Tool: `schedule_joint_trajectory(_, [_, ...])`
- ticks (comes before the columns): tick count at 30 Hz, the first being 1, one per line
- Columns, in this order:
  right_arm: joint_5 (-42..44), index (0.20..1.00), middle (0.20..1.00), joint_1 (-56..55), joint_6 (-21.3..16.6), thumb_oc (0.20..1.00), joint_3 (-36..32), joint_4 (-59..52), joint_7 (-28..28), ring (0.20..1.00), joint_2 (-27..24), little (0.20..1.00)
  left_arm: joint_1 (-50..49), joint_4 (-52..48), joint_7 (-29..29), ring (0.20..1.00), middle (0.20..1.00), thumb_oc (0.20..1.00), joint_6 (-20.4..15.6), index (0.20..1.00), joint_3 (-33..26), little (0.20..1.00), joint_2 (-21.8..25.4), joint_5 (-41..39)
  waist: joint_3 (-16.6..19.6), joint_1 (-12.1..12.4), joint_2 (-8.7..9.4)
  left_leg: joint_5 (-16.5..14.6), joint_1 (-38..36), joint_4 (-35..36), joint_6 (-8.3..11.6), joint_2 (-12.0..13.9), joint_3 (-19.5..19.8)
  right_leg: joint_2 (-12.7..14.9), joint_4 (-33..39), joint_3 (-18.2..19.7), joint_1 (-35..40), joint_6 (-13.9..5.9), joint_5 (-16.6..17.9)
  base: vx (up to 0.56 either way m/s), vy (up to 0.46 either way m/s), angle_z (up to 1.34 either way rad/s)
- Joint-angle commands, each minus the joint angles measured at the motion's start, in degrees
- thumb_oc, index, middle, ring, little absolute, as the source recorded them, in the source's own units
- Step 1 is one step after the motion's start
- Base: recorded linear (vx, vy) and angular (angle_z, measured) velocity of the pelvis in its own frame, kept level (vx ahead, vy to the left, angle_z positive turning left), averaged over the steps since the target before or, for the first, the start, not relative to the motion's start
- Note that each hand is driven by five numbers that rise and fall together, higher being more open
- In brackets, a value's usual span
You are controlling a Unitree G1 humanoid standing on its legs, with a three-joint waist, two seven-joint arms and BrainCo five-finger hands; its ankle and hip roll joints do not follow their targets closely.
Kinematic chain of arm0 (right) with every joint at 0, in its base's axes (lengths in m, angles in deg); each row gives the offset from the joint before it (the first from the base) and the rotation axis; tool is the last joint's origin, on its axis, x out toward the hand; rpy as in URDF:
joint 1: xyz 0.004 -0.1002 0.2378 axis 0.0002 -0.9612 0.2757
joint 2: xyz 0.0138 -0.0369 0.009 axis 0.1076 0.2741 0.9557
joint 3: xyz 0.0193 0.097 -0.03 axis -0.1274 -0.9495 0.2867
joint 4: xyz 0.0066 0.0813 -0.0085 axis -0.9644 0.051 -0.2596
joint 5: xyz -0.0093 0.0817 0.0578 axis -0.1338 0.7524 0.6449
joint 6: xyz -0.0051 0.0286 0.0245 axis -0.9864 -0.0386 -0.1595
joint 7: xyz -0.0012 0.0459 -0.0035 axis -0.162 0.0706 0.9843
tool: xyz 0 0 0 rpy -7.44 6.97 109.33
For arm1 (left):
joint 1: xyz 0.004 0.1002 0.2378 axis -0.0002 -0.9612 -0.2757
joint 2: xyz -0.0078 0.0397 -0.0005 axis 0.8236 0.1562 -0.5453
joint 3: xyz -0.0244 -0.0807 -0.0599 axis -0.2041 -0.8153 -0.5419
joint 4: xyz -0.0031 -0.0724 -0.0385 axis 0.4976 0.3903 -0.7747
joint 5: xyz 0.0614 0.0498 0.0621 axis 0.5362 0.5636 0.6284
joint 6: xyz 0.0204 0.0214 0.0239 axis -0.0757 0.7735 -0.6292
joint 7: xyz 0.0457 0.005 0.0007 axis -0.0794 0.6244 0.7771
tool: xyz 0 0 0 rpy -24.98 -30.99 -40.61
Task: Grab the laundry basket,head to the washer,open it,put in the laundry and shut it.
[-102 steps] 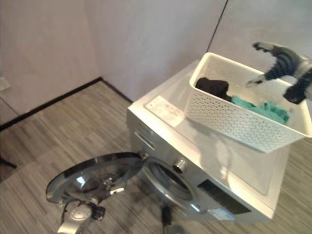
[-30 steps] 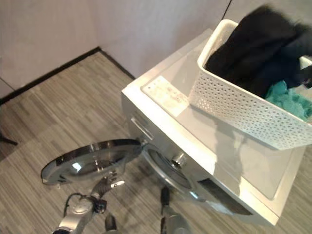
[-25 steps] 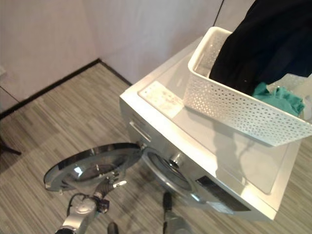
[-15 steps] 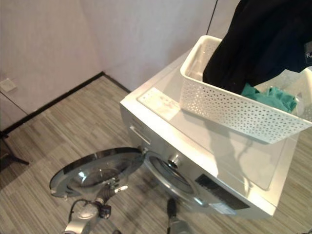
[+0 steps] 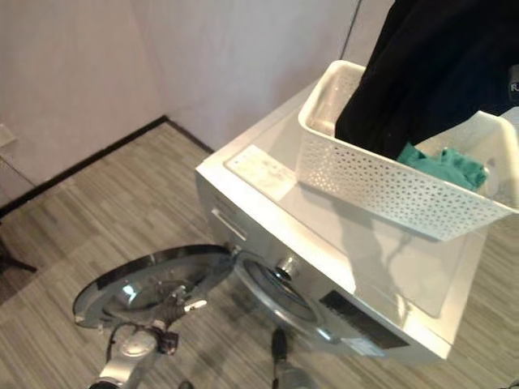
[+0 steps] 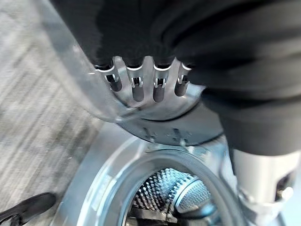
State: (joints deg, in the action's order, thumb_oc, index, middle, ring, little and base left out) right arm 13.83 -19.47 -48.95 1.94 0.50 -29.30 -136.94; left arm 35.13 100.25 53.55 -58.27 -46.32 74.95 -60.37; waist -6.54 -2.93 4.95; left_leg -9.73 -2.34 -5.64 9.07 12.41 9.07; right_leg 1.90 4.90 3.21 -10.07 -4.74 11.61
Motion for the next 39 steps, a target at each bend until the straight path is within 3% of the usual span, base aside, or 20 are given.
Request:
schedule_joint_trajectory(1, [-0.1, 0.200, 0.200, 7.9, -3.1, 0.200, -4.3, -1.0, -4.5, 0.200, -3.0, 0.200, 0.9, -4.0, 0.5, 1.000, 1.000, 1.000, -3.5, 1.000, 1.5, 1.000, 2.9, 1.3, 0.3, -1.8, 3.35, -7.1, -3.2, -6.3, -3.36, -3.4, 0.9, 7.1, -6.4, 3.8, -2.2, -6.71, -5.0, -0.10, 0.358, -0.39])
schedule_joint_trajectory(3, [-1.2, 0.200, 0.200, 7.1, -3.3, 0.200, -5.3, -2.6, -4.8, 0.200, -2.6, 0.200, 0.2, -4.7, 0.4, 1.000, 1.000, 1.000, -3.8, 1.000, 1.1, 1.000, 3.4, 2.0, -0.3, -1.7, 3.83, -10.6, -3.8, -8.3, -4.72, -6.6, 0.3, 8.3, -6.2, 6.9, -3.0, -8.17, -3.3, -0.10, 0.318, -0.65])
schedule_joint_trajectory(4, [-1.2, 0.200, 0.200, 6.9, -3.3, 0.200, -5.5, -2.7, -4.8, 0.200, -2.6, 0.200, 0.2, -4.7, 0.4, 1.000, 1.000, 1.000, -3.8, 1.000, 1.1, 1.000, 3.4, 2.0, -0.4, -1.5, 3.99, -10.8, -3.8, -8.6, -4.82, -6.8, 0.1, 8.4, -6.2, 7.2, -3.0, -8.28, -3.3, -0.19, 0.375, -0.87])
schedule_joint_trajectory(5, [-1.9, 0.200, 0.200, 4.8, -3.4, 0.200, -8.0, -5.3, -5.6, 0.200, -2.2, 0.200, -0.2, -4.3, 0.3, 1.000, 1.000, 1.000, -3.9, 1.000, 0.7, 1.000, 3.4, 2.6, -1.5, -1.7, 4.16, -12.8, -3.6, -10.7, -6.44, -9.2, -1.6, 9.8, -5.2, 9.1, -3.6, -9.37, -2.1, -0.14, 0.249, -0.78])
schedule_joint_trajectory(6, [-1.9, 0.200, 0.200, 4.5, -3.4, 0.200, -8.2, -5.4, -5.6, 0.200, -2.2, 0.200, -0.2, -4.3, 0.3, 1.000, 1.000, 1.000, -3.9, 1.000, 0.8, 1.000, 3.5, 2.6, -1.5, -1.5, 4.26, -12.8, -3.6, -10.7, -6.46, -9.2, -1.7, 9.8, -5.2, 9.2, -3.7, -9.39, -2.1, -0.28, 0.480, -0.85])
schedule_joint_trajectory(7, [-3.1, 0.200, 0.200, -0.8, -3.6, 0.200, -13.2, -10.7, -6.6, 0.200, -1.1, 0.200, -0.3, -3.4, 0.7, 1.000, 1.000, 1.000, -3.7, 1.000, -0.2, 1.000, 2.9, 3.5, -2.5, -2.1, 3.66, -13.6, -3.5, -11.8, -8.21, -11.3, -4.1, 11.1, -4.1, 9.5, -3.9, -9.47, -1.5, -0.18, 0.332, -0.83])
schedule_joint_trajectory(9, [-3.8, 0.200, 0.200, -6.8, -4.5, 0.200, -18.3, -17.0, -7.1, 0.200, 1.5, 0.200, -0.6, -2.0, 1.2, 1.000, 1.000, 1.000, -3.2, 1.000, -1.4, 1.000, 1.9, 4.2, -3.3, -2.9, 2.68, -12.9, -3.2, -11.8, -9.44, -12.5, -6.6, 12.4, -4.7, 7.1, -5.1, -8.65, -1.5, -0.17, 0.319, -0.79])
schedule_joint_trajectory(12, [-7.0, 0.200, 0.200, -20.1, -5.3, 0.200, -30.0, -28.9, -8.1, 0.200, 4.9, 0.200, -1.2, -1.2, 1.6, 1.000, 1.000, 1.000, -2.6, 1.000, -3.5, 1.000, 1.1, 5.3, -4.3, -3.3, -0.08, -11.1, -3.0, -9.8, -10.88, -12.5, -9.1, 13.2, -7.3, -0.6, -4.4, -6.08, -5.5, -0.13, 0.189, -0.65])
schedule_joint_trajectory(13, [-7.0, 0.200, 0.200, -20.8, -5.2, 0.200, -30.7, -29.2, -8.1, 0.200, 5.0, 0.200, -1.2, -1.2, 1.7, 1.000, 1.000, 1.000, -2.6, 1.000, -3.3, 1.000, 1.3, 5.3, -4.3, -3.1, 0.04, -11.0, -3.1, -9.7, -10.86, -12.5, -9.0, 13.2, -7.4, -0.6, -4.3, -6.06, -5.6, -0.14, 0.124, -0.68])
schedule_joint_trajectory(14, [-9.0, 0.200, 0.200, -29.0, -6.2, 0.200, -37.9, -35.2, -8.4, 0.200, 7.0, 0.200, -1.4, -0.2, 1.5, 1.000, 1.000, 1.000, -2.5, 1.000, -4.4, 1.000, 0.0, 6.0, -4.0, -4.2, -0.96, -8.9, -2.7, -7.2, -11.29, -12.8, -9.1, 12.1, -10.0, 0.1, -3.8, -5.57, -5.9, -0.09, 0.064, -0.53])
schedule_joint_trajectory(15, [-9.0, 0.200, 0.200, -30.3, -6.0, 0.200, -39.1, -35.8, -8.3, 0.200, 7.3, 0.200, -1.4, -0.2, 1.5, 1.000, 1.000, 1.000, -2.5, 1.000, -4.0, 1.000, 0.4, 6.0, -3.8, -3.7, -0.79, -9.0, -2.9, -6.9, -11.38, -12.8, -9.1, 12.1, -10.0, 0.1, -3.9, -5.69, -6.2, -0.17, 0.113, -0.28])
schedule_joint_trajectory(16, [-9.8, 0.200, 0.200, -37.0, -7.0, 0.200, -44.1, -41.5, -6.6, 0.200, 9.5, 0.200, -2.4, -0.6, 1.6, 1.000, 1.000, 1.000, -2.8, 1.000, -5.8, 1.000, -0.4, 7.0, -3.0, -4.2, -1.83, -7.2, -2.4, -4.1, -11.86, -13.2, -9.8, 11.6, -11.1, -0.5, -3.0, -5.70, -6.2, -0.08, 0.062, -0.18])
schedule_joint_trajectory(21, [-9.5, 0.200, 0.200, -51.1, -9.1, 0.200, -53.2, -49.8, -3.4, 0.200, 16.5, 0.200, -5.3, -9.1, 3.1, 1.000, 1.000, 1.000, -5.4, 1.000, -8.0, 1.000, 2.2, 12.7, -0.4, -2.8, -2.02, -4.2, -2.3, 1.5, -12.38, -13.3, -11.7, 11.1, -12.1, -3.1, -0.3, -5.83, -7.0, -0.06, 0.006, -0.50])
schedule_joint_trajectory(26, [-9.1, 0.200, 0.200, -54.3, -10.1, 0.200, -54.0, -50.9, -2.6, 0.200, 19.1, 0.200, -6.8, -16.8, 5.1, 1.000, 1.000, 1.000, -6.6, 1.000, -11.2, 1.000, 5.2, 15.3, 0.1, -1.5, -1.63, -3.2, -1.4, 2.3, -12.67, -13.2, -13.8, 11.0, -15.1, -6.6, 1.0, -5.56, -8.8, -0.07, -0.027, -0.29])
schedule_joint_trajectory(27, [-8.2, 0.200, 0.200, -52.5, -10.4, 0.200, -51.7, -50.1, -2.8, 0.200, 19.9, 0.200, -6.6, -18.8, 5.6, 1.000, 1.000, 1.000, -6.9, 1.000, -12.1, 1.000, 5.9, 14.4, -0.1, -0.7, -2.00, -2.5, -0.4, 1.8, -12.95, -12.7, -14.8, 10.8, -18.0, -8.3, 1.7, -5.00, -10.0, -0.12, -0.051, -0.20])
schedule_joint_trajectory(31, [-8.4, 0.200, 0.200, -49.5, -9.4, 0.200, -48.2, -48.3, -2.5, 0.200, 20.5, 0.200, -5.9, -19.1, 6.4, 1.000, 1.000, 1.000, -7.0, 1.000, -13.4, 1.000, 6.2, 13.3, 0.4, 0.4, -1.83, -1.6, 1.0, 1.8, -12.72, -12.0, -16.6, 11.5, -20.8, -9.7, 4.0, -4.64, -11.2, -0.12, -0.097, -0.39])
schedule_joint_trajectory(36, [-8.0, 0.200, 0.200, -48.7, -8.5, 0.200, -46.9, -47.3, -1.8, 0.200, 21.0, 0.200, -6.6, -18.6, 6.9, 1.000, 1.000, 1.000, -6.7, 1.000, -14.9, 1.000, 5.5, 12.7, 1.8, 2.2, -0.54, -0.6, 2.4, 1.8, -12.08, -11.1, -18.8, 13.4, -19.4, -11.2, 7.0, -4.84, -9.3, -0.07, -0.176, -0.31])
schedule_joint_trajectory(39, [-6.4, 0.200, 0.200, -52.2, -7.9, 0.200, -45.9, -49.3, 1.6, 0.200, 25.2, 0.200, -8.3, -19.9, 7.4, 1.000, 1.000, 1.000, -6.9, 1.000, -17.4, 1.000, 4.5, 12.8, 2.3, 3.7, 0.80, -0.1, 2.7, 1.8, -10.96, -9.8, -20.9, 13.4, -14.1, -12.9, 9.5, -5.38, -10.0, -0.04, -0.266, -0.52])
